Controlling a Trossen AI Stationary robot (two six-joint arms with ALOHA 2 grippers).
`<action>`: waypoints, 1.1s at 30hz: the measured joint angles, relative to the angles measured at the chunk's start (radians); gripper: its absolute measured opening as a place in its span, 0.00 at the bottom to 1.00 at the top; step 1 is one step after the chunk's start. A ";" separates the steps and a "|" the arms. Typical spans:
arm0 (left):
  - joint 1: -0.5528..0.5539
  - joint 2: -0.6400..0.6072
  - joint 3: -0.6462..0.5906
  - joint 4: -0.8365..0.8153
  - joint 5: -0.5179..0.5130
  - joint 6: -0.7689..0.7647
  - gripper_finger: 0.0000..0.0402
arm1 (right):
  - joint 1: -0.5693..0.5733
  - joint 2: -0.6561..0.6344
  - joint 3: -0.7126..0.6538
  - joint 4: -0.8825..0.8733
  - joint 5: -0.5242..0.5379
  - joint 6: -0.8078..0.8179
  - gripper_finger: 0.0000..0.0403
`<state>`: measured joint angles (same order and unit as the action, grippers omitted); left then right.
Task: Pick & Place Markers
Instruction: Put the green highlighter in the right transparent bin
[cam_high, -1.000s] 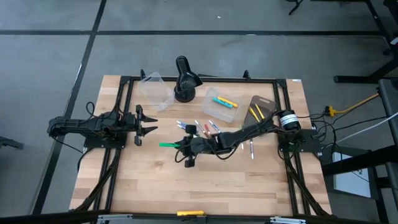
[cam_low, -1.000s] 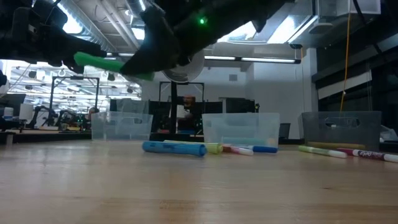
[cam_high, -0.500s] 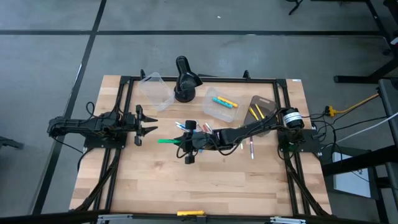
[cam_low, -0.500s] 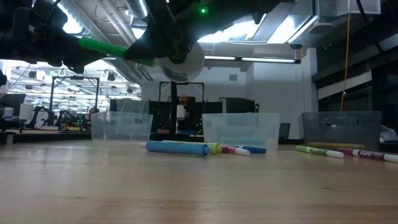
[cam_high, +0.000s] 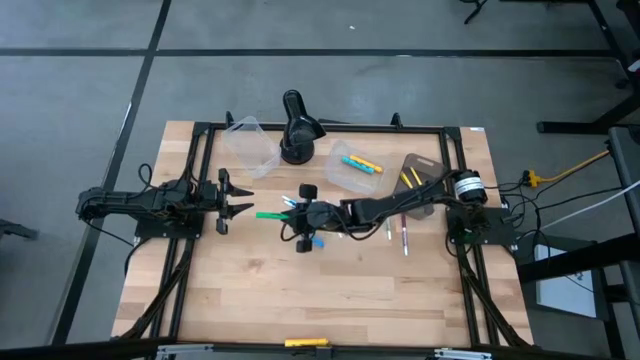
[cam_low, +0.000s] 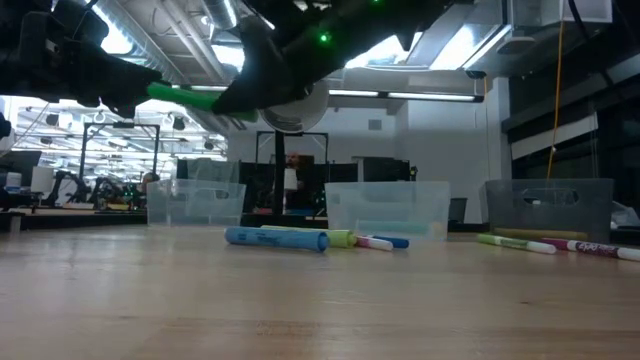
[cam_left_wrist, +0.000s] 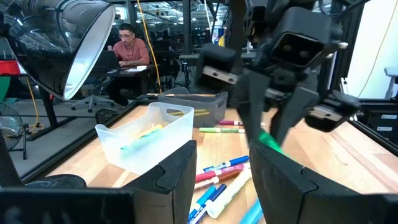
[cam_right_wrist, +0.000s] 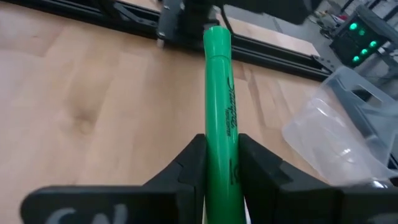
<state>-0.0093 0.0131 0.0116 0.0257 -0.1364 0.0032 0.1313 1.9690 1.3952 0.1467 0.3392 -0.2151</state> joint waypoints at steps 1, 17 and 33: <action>0.000 0.000 0.000 0.000 0.000 0.000 0.36 | -0.005 0.000 0.000 -0.005 0.001 0.000 0.19; 0.000 0.000 0.000 0.000 0.000 0.000 0.36 | -0.100 0.000 0.000 -0.131 0.000 0.009 0.19; 0.000 0.000 0.000 0.000 0.000 0.000 0.36 | -0.183 -0.150 -0.157 -0.196 0.018 0.046 0.18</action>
<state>-0.0097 0.0128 0.0113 0.0257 -0.1364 0.0032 -0.0517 1.8192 1.2383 -0.0495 0.3570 -0.1693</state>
